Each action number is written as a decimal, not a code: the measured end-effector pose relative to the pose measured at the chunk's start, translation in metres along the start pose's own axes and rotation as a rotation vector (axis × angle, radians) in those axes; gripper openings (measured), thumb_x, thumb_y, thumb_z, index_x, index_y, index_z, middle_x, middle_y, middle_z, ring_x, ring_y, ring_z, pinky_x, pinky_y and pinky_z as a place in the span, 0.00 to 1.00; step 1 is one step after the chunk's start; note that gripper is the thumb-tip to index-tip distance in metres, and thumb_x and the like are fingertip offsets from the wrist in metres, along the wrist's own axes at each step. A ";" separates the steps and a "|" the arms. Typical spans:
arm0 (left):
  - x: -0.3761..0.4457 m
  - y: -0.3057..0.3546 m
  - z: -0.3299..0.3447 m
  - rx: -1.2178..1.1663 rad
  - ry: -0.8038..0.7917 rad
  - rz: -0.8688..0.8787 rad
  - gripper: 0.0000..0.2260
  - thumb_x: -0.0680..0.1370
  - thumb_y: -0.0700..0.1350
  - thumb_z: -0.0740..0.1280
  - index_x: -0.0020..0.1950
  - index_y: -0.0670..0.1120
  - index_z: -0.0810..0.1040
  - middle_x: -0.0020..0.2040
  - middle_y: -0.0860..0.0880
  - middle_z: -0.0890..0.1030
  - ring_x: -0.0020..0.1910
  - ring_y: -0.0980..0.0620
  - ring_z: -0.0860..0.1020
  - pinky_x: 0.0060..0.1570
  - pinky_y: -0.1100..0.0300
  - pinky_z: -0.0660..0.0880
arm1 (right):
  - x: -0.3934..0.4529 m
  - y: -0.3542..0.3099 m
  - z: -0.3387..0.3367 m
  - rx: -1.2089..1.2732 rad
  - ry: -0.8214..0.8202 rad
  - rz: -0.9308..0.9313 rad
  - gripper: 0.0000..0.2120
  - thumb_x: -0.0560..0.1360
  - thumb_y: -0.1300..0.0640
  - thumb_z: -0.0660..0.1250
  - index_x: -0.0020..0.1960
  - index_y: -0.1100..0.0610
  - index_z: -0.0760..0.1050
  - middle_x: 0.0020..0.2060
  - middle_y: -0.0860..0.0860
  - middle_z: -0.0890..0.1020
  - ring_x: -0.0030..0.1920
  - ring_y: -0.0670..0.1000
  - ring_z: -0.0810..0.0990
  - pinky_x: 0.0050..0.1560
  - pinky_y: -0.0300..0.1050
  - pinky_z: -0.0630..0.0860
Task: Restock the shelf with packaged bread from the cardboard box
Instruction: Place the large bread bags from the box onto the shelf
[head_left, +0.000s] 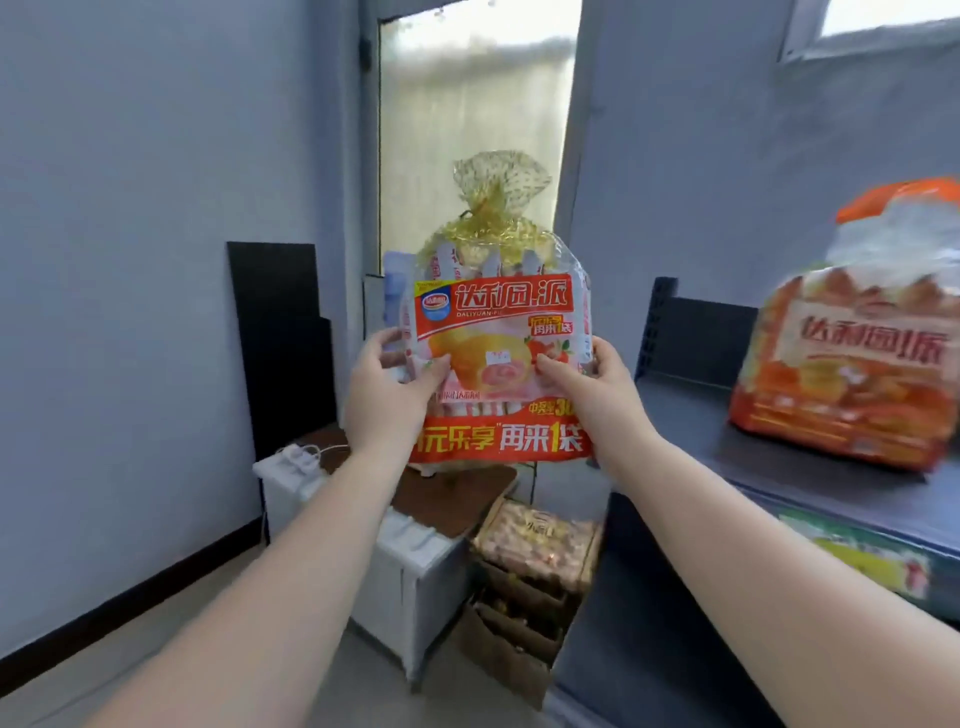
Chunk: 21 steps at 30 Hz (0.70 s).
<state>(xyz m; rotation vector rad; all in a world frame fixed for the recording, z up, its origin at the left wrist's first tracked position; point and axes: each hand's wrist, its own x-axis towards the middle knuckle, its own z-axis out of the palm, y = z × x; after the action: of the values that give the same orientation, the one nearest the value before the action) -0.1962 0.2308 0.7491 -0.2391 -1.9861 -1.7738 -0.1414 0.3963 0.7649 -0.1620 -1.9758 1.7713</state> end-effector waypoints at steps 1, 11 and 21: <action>0.002 0.013 0.014 -0.026 -0.037 0.030 0.24 0.71 0.53 0.72 0.64 0.49 0.70 0.53 0.52 0.76 0.54 0.49 0.78 0.53 0.49 0.77 | 0.000 -0.009 -0.017 0.004 0.041 -0.019 0.18 0.73 0.51 0.69 0.60 0.49 0.67 0.49 0.48 0.81 0.45 0.50 0.84 0.43 0.47 0.82; -0.038 0.095 0.166 -0.251 -0.470 0.116 0.23 0.71 0.51 0.72 0.63 0.51 0.70 0.50 0.55 0.75 0.48 0.53 0.77 0.47 0.55 0.77 | -0.021 -0.039 -0.188 -0.104 0.438 -0.090 0.21 0.73 0.51 0.70 0.62 0.50 0.68 0.51 0.49 0.81 0.47 0.51 0.83 0.47 0.49 0.81; -0.087 0.085 0.245 -0.186 -0.722 0.133 0.23 0.73 0.48 0.71 0.66 0.49 0.67 0.53 0.51 0.76 0.51 0.50 0.78 0.48 0.50 0.79 | -0.039 0.000 -0.269 -0.202 0.519 0.059 0.22 0.74 0.54 0.69 0.65 0.52 0.66 0.55 0.51 0.79 0.52 0.52 0.80 0.45 0.46 0.79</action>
<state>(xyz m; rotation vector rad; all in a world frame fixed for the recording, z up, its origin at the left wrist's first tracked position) -0.1381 0.4976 0.7716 -1.1861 -2.1711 -1.9532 0.0061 0.6248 0.7677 -0.6796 -1.7666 1.3769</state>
